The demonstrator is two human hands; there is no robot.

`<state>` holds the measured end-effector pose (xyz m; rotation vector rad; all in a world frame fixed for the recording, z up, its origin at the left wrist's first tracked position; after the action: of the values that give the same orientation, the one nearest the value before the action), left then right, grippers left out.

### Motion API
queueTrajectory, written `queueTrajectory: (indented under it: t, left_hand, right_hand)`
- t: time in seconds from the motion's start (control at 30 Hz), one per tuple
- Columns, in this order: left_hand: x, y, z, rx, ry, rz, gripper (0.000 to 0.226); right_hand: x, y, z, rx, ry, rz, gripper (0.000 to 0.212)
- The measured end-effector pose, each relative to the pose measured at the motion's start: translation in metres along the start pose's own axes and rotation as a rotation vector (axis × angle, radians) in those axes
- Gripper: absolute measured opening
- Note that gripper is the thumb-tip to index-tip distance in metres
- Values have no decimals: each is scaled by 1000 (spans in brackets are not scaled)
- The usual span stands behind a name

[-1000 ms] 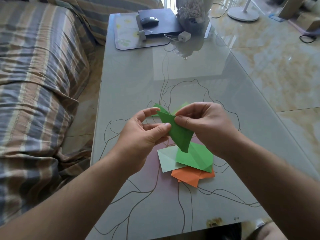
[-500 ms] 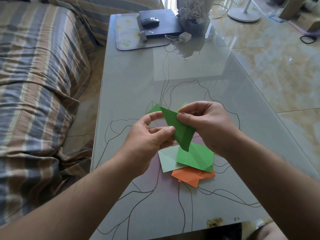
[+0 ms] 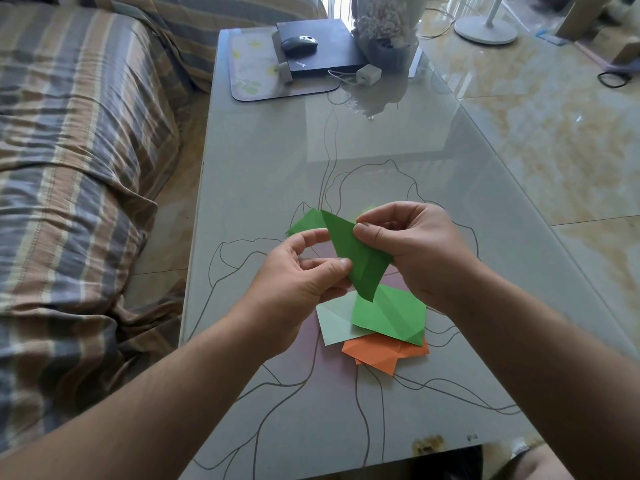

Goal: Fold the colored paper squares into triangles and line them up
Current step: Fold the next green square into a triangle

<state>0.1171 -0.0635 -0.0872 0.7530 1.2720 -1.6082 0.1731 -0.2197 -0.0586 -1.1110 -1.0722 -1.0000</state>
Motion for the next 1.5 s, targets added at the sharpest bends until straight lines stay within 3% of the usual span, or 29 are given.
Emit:
queueTrajectory:
  t: [0.23, 0.7, 0.87, 1.07, 1.5]
  left_hand:
    - [7, 1, 1, 24, 57, -21, 51]
    - [14, -5, 11, 139, 246, -20, 16]
    - [13, -6, 11, 187, 284, -10, 35]
    - [14, -5, 8, 193, 297, -52, 27]
    - [0, 7, -9, 50, 147, 25, 25]
  right_hand:
    - [3, 0, -3, -17, -2, -3, 7]
    - [4, 1, -5, -29, -41, -8, 7]
    - [3, 0, -6, -36, -38, 6, 6]
    - [3, 1, -7, -31, -50, 0, 6]
    - [-11, -4, 8, 57, -11, 87, 7]
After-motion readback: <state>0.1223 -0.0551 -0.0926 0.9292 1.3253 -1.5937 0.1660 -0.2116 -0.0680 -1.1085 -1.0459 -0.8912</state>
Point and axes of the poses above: each hand's wrist, its own y-axis towards the middle knuckle, its own z-axis out of the palm, x = y × z, the point moved 8 cm from there along y, towards the middle knuckle, and after that the axes turned 1 degree about y, right-handed, at the moved point
